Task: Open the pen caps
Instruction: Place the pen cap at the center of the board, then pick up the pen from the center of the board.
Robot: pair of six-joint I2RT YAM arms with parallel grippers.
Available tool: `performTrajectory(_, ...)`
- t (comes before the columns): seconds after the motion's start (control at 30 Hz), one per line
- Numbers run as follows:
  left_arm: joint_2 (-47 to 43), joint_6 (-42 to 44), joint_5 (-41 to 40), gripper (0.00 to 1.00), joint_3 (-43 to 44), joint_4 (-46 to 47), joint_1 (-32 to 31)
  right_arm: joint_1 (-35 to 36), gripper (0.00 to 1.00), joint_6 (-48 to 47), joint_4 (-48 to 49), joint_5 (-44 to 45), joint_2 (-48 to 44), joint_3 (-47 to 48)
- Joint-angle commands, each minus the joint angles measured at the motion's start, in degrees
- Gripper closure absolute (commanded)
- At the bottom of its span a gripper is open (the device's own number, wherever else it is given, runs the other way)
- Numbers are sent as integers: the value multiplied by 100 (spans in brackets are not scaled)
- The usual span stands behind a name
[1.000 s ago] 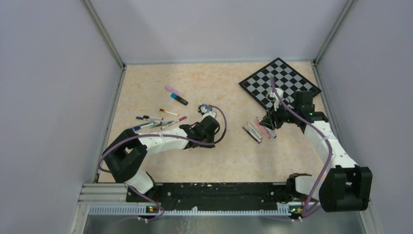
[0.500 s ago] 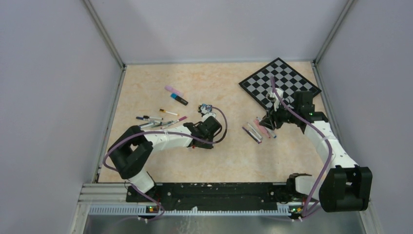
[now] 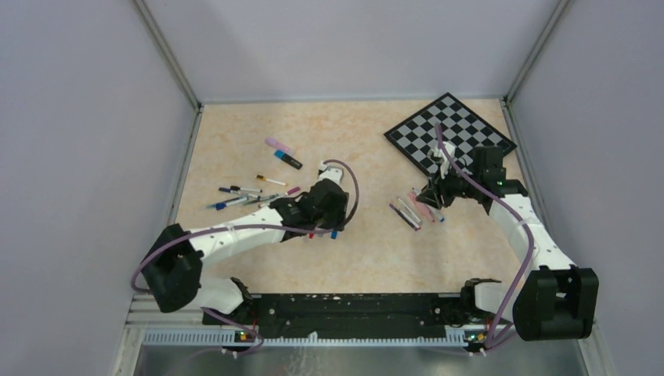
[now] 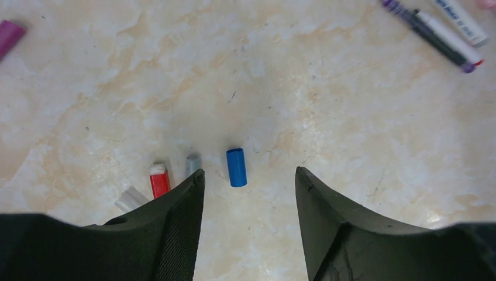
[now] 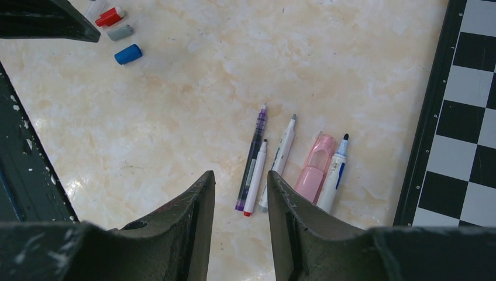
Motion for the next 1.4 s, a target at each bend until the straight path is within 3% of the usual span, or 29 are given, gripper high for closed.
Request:
performTrajectory(0.0,-839,739,-142,31,-370,732,201,-40,63,-115,66,-194,-121,25)
performTrajectory(0.17,-1553,1064,395,2,-777,1647,1293,-40,63,-129,87,-262,-175,-1)
performTrajectory(0.33,-1520,792,1325,1,-885,2482,2438,-40,63,-123,112,-329,-244,-15)
performTrajectory(0.57,-401,16,2035,1,14,2190,3509,-40,63,-111,144,-391,-328,-39)
performTrajectory(0.83,1422,-468,642,1,1919,285,3628,-35,63,-80,171,-435,-401,-51)
performTrajectory(1.17,3555,-709,-88,21,4417,-1497,3637,-31,63,-91,191,-395,-456,-72)
performTrajectory(1.37,4111,-726,-214,36,4834,-1759,3650,-31,63,-118,193,-340,-471,-86)
